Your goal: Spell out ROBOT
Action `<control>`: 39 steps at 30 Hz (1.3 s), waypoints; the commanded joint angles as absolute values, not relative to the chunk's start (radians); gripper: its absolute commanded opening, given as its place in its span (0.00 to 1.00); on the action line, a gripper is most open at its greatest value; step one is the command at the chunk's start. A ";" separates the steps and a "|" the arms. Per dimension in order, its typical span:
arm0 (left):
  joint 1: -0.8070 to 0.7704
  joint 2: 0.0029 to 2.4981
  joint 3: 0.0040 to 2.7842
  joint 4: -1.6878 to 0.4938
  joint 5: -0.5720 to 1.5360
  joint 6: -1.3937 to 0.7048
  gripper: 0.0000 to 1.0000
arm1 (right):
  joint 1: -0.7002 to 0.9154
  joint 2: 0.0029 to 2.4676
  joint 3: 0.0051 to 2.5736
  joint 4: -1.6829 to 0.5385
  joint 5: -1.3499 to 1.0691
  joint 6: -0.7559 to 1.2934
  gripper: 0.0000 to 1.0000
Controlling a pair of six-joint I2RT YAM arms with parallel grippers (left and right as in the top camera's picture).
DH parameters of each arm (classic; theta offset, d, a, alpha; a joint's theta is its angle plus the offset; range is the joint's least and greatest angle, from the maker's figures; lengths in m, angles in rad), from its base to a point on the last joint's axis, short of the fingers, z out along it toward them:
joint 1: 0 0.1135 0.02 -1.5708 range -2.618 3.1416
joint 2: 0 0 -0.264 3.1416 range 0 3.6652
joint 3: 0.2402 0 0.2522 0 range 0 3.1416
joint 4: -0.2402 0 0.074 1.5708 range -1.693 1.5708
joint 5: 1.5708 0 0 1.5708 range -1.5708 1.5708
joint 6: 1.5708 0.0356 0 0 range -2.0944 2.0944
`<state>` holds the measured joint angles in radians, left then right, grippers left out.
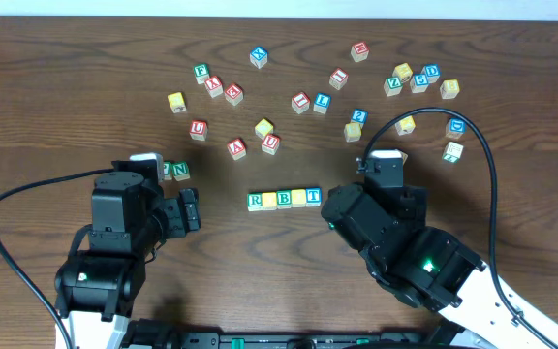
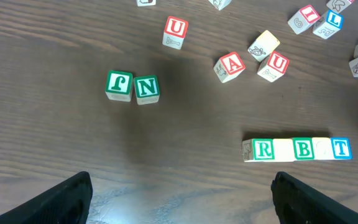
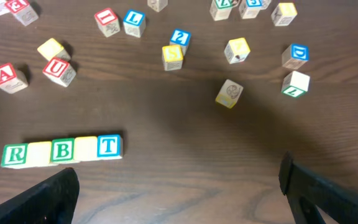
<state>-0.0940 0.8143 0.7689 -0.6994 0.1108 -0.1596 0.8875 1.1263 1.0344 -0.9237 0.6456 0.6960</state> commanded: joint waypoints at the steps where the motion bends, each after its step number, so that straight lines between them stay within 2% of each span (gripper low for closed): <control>1: -0.090 0.808 0.771 -0.700 0.120 -0.154 0.91 | 0.881 1.118 1.034 -0.926 0.690 0.698 0.99; 32: -0.091 0.801 0.770 -0.704 0.112 -0.153 0.92 | 0.881 1.119 1.034 -0.928 0.689 0.698 0.99; 39: -0.091 0.673 0.768 -0.769 0.064 -0.151 0.92 | 0.881 1.119 1.034 -0.928 0.689 0.698 0.99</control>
<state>-0.0940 0.7536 0.7689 -0.7250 0.0811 -0.1593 0.8875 1.1263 1.0344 -0.9253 0.6556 0.6960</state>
